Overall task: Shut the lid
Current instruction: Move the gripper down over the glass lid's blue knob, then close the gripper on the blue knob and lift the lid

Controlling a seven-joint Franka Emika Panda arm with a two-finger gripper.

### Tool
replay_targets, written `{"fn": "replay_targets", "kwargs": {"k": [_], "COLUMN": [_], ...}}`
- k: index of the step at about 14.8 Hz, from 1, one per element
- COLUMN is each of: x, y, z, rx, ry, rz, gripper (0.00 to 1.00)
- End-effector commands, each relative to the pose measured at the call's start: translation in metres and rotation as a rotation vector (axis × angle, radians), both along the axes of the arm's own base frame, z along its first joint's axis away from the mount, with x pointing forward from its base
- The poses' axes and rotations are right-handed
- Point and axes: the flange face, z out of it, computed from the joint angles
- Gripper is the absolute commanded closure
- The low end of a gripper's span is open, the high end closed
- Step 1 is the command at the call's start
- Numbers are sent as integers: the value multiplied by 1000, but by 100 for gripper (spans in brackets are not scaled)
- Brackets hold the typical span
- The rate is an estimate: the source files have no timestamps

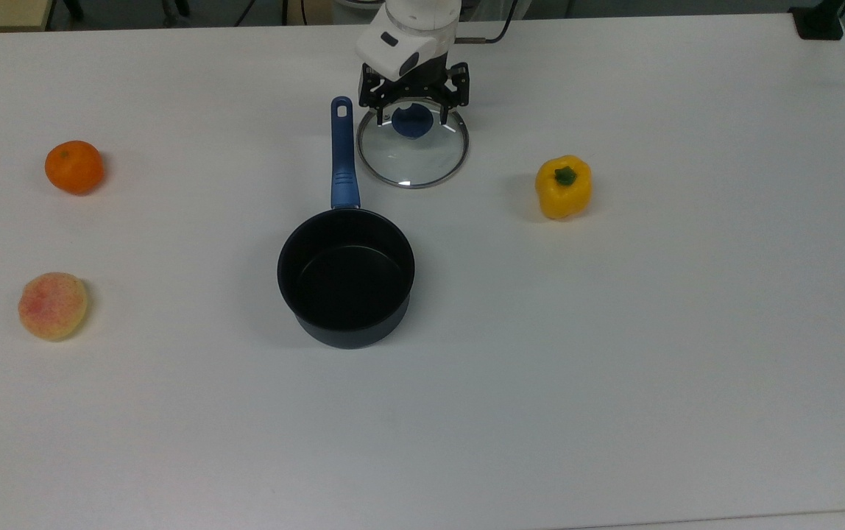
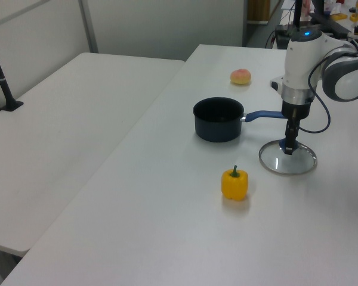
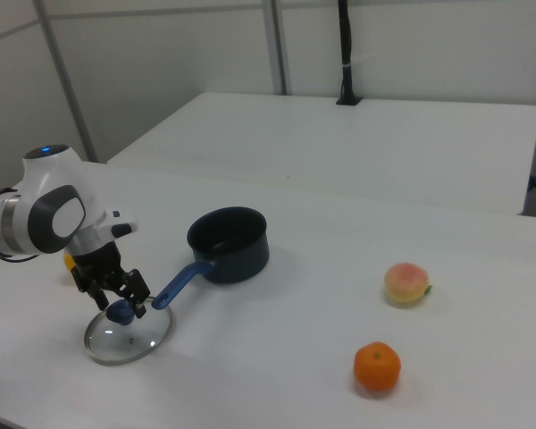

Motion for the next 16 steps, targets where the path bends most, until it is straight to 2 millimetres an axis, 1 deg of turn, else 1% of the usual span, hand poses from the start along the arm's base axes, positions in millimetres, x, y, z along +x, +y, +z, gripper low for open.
{"fn": "replay_targets", "kwargs": {"k": [1, 3, 4, 6, 8, 11, 12, 16], "x": [-1, -3, -3, -4, -4, -11, -15, -19], "y": [6, 7, 7, 7, 7, 20, 27, 43], "z": [-9, -10, -11, -10, -9, 0, 6, 29], "rx": [-33, -39, -42, -44, -53, -80, -94, -129], "ry": [-33, -27, -20, -18, -3, 32, 53, 93], "rz": [-16, -12, -12, -12, -7, 20, 34, 64], "gripper": [13, 31, 44, 61, 75, 75, 75, 75]}}
